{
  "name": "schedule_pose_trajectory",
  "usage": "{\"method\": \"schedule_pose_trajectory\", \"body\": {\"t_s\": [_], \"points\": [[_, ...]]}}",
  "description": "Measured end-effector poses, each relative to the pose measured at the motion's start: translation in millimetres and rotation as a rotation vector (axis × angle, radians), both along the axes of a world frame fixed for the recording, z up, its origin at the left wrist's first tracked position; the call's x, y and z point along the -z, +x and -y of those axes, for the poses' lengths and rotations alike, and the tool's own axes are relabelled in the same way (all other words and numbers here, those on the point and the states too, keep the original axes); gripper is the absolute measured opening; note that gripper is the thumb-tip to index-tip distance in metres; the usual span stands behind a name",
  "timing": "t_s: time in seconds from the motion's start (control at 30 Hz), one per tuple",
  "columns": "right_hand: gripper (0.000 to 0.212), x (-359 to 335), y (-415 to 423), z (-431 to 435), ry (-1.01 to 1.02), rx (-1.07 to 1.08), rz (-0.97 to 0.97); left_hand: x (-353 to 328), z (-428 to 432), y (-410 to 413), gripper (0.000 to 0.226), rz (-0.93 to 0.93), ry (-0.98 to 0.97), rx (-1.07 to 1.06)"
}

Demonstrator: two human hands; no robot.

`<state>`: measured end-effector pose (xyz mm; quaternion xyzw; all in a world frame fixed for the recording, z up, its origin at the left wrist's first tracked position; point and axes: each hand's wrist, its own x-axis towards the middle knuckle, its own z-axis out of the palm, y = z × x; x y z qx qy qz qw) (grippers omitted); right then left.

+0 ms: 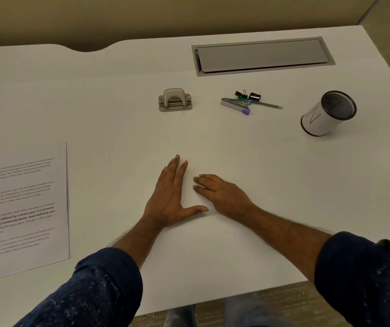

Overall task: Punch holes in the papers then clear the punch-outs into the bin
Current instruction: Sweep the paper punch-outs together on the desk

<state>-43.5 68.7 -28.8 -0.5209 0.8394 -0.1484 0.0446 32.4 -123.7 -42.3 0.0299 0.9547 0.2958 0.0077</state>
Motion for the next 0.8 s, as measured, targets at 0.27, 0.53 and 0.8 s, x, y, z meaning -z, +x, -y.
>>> {"method": "schedule_pose_trajectory", "body": {"t_s": [0.27,0.53,0.8], "points": [[0.033,2,-4,4,-0.054,-0.01,-0.11,-2,2,0,0.099,0.015,-0.106,0.032],[0.013,1,-6,8,-0.053,0.0,-0.166,-7,2,-1,0.073,-0.001,-0.106,0.005],[0.019,-2,-9,12,-0.143,0.131,-0.018,-7,2,-3,0.063,-0.001,-0.121,-0.029]]}}
